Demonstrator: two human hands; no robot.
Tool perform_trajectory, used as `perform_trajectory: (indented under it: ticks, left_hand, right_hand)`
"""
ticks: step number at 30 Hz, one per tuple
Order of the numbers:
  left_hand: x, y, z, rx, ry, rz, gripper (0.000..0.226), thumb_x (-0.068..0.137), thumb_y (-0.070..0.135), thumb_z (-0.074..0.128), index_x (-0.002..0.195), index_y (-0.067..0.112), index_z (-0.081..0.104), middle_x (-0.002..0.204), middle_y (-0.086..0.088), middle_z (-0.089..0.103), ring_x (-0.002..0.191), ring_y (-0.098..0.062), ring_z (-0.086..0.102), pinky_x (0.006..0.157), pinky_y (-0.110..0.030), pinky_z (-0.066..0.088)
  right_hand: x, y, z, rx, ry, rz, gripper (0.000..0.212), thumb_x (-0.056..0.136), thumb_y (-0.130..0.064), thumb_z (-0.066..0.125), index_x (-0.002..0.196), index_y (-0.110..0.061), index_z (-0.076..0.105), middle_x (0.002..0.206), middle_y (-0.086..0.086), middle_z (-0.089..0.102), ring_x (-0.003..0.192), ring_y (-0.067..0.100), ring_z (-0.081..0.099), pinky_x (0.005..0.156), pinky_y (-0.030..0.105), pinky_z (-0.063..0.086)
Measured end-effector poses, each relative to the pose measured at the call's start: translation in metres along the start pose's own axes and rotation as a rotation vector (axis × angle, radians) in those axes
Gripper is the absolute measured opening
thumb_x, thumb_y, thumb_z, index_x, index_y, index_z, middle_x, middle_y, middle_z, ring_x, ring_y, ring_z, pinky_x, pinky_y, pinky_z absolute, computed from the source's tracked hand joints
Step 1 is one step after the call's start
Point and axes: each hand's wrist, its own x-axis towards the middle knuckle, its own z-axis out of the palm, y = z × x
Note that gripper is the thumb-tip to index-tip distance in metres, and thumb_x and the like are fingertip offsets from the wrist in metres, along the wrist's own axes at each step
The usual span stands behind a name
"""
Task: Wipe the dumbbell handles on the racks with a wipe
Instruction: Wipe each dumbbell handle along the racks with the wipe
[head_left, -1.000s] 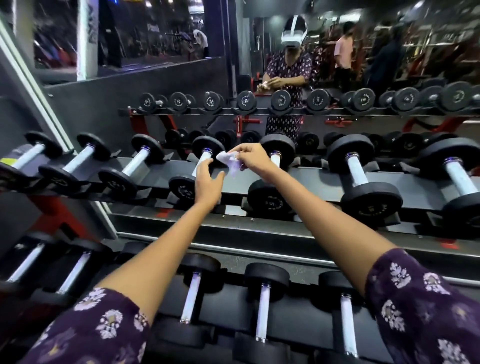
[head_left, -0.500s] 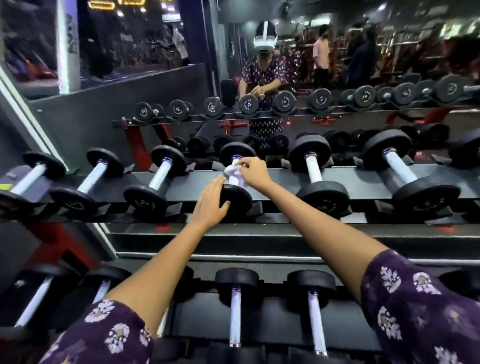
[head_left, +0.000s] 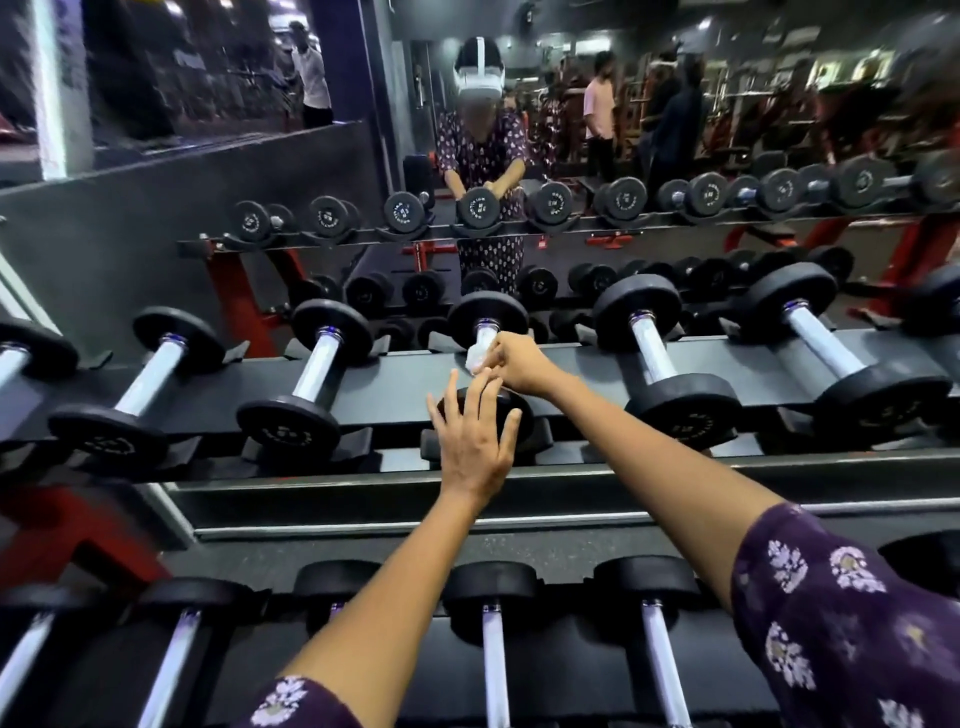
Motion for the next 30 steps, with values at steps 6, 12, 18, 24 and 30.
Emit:
perform_trajectory:
  ticks: [6,12,18,24,30]
  left_hand:
    - [-0.002,-0.014,0.017,0.032,0.067,0.074,0.047,0.093,0.037,0.041,0.133,0.013,0.041,0.134,-0.01,0.05,0.131,-0.032,0.03,0.11,-0.062,0.015]
    - [-0.002,-0.019,0.022,0.044,0.141,0.118,0.051,0.089,0.04,0.046,0.131,0.01,0.042,0.137,-0.005,0.039,0.134,-0.033,0.029,0.116,-0.048,0.0]
    - [0.001,-0.022,0.026,0.061,0.229,0.151,0.05,0.091,0.042,0.046,0.129,0.01,0.04,0.131,-0.007,0.04,0.122,-0.031,0.038,0.104,-0.05,0.029]
    - [0.005,-0.019,0.036,0.076,0.342,0.141,0.051,0.099,0.054,0.031,0.122,0.01,0.042,0.125,-0.007,0.041,0.119,-0.03,0.039,0.098,-0.051,0.032]
    - [0.004,-0.017,0.04,0.096,0.362,0.126,0.053,0.097,0.056,0.031,0.12,0.01,0.042,0.122,-0.007,0.041,0.118,-0.029,0.039,0.099,-0.051,0.031]
  right_hand:
    - [0.025,0.003,0.0,0.082,0.184,0.042,0.03,0.075,-0.008,0.07,0.102,0.003,0.063,0.094,0.015,0.065,0.09,0.024,0.059,0.065,0.016,0.029]
    - [0.021,0.01,-0.001,-0.027,0.018,-0.083,0.016,0.08,-0.013,0.069,0.089,-0.001,0.073,0.083,0.015,0.068,0.075,0.017,0.056,0.056,0.017,0.03]
    - [0.051,0.011,-0.006,-0.039,0.095,-0.046,0.022,0.085,-0.013,0.065,0.101,-0.001,0.071,0.105,0.021,0.063,0.103,0.029,0.057,0.07,0.016,0.03]
    - [0.006,0.027,0.006,-0.026,0.008,-0.213,0.018,0.084,-0.01,0.065,0.099,-0.003,0.072,0.087,0.013,0.06,0.083,0.024,0.052,0.066,0.019,0.026]
    - [0.048,0.023,-0.003,-0.008,0.126,-0.073,0.018,0.083,-0.007,0.062,0.093,0.002,0.073,0.084,0.018,0.062,0.091,0.031,0.057,0.069,0.024,0.033]
